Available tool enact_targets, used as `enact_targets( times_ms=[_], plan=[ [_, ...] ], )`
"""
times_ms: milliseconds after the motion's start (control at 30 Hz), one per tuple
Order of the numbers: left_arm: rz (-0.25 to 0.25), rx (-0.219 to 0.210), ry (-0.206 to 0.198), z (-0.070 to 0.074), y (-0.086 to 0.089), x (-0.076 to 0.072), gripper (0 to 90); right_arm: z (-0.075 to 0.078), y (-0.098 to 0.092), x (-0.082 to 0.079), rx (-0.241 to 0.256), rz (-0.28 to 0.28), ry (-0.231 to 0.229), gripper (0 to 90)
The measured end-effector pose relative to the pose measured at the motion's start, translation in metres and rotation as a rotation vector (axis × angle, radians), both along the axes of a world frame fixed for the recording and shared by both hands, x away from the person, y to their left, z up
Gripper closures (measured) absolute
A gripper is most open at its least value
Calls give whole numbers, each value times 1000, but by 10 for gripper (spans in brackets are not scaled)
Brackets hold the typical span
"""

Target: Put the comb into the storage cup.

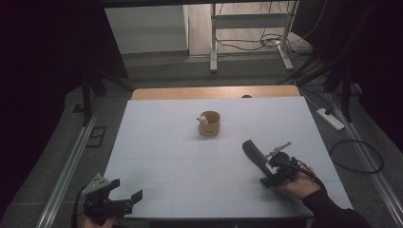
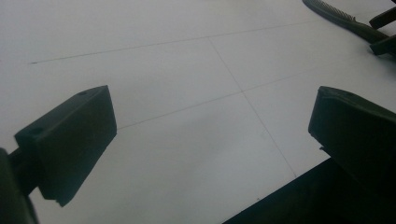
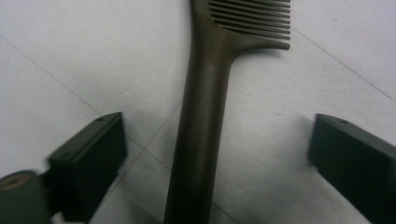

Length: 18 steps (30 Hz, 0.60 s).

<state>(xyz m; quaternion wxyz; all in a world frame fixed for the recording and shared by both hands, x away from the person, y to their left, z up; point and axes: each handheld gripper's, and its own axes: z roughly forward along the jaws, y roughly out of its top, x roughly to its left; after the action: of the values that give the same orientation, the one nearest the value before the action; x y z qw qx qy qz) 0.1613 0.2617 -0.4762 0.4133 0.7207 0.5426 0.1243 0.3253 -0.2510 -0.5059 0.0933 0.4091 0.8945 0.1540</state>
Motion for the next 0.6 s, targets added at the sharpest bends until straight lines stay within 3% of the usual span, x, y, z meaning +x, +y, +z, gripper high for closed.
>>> enact_targets(
  times_ms=[33,67,100,133,200,267,333,433,600],
  plan=[
    [0,0,0,0,0,0,11,2,0,-1,5,11,-4,193],
    [0,0,0,0,0,0,11,2,0,-1,5,11,-4,193],
    [0,1,1,0,0,0,11,4,1,-2,8,19,-9,283],
    [-1,1,1,0,0,0,11,4,1,-2,8,19,-9,283],
    [0,1,1,0,0,0,11,6,1,-2,11,21,-9,366],
    [0,0,0,0,0,0,11,8,1,-2,19,18,-10,518],
    [0,1,0,0,0,0,11,9,1,-1,23,16,-6,554],
    [0,2,0,0,0,0,11,9,0,-1,35,24,-5,703],
    [1,5,-3,0,-1,0,10,9,-1,-1,40,34,-5,720]
  ],
)
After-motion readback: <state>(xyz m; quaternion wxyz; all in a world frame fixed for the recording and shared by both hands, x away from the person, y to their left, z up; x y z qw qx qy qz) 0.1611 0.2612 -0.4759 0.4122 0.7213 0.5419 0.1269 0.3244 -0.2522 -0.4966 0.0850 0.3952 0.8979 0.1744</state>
